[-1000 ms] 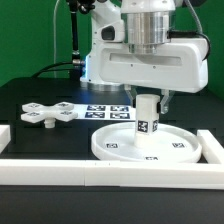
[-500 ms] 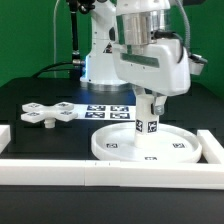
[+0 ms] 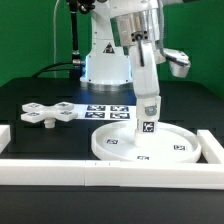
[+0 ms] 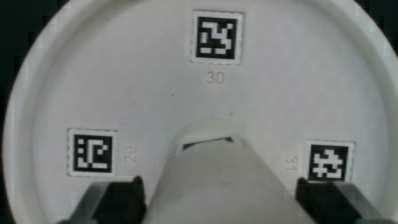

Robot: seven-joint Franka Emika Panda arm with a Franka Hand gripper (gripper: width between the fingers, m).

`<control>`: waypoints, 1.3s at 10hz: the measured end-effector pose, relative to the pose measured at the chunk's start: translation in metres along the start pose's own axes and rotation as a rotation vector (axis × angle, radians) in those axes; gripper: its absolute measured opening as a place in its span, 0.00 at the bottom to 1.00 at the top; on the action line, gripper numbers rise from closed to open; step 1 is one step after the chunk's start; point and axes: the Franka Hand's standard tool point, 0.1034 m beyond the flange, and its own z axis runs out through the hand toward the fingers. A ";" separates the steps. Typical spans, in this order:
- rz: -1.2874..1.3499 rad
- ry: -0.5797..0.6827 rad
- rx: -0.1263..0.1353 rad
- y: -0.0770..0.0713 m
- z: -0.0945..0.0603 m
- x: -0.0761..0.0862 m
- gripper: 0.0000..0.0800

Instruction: Assemble round table

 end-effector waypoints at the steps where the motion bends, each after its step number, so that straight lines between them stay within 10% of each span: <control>1: 0.049 -0.007 0.006 -0.001 0.000 0.000 0.51; 5: 0.105 -0.013 0.017 -0.002 -0.001 -0.002 0.60; 6: 0.097 -0.012 0.013 -0.002 -0.001 -0.003 0.77; 7: -0.031 0.001 -0.042 0.002 -0.003 -0.013 0.77; 13: -0.388 -0.036 -0.075 0.010 -0.007 -0.028 0.81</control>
Offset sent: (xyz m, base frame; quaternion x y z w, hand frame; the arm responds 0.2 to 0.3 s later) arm 0.0000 0.0000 0.0000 0.0000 0.0000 0.1296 0.9916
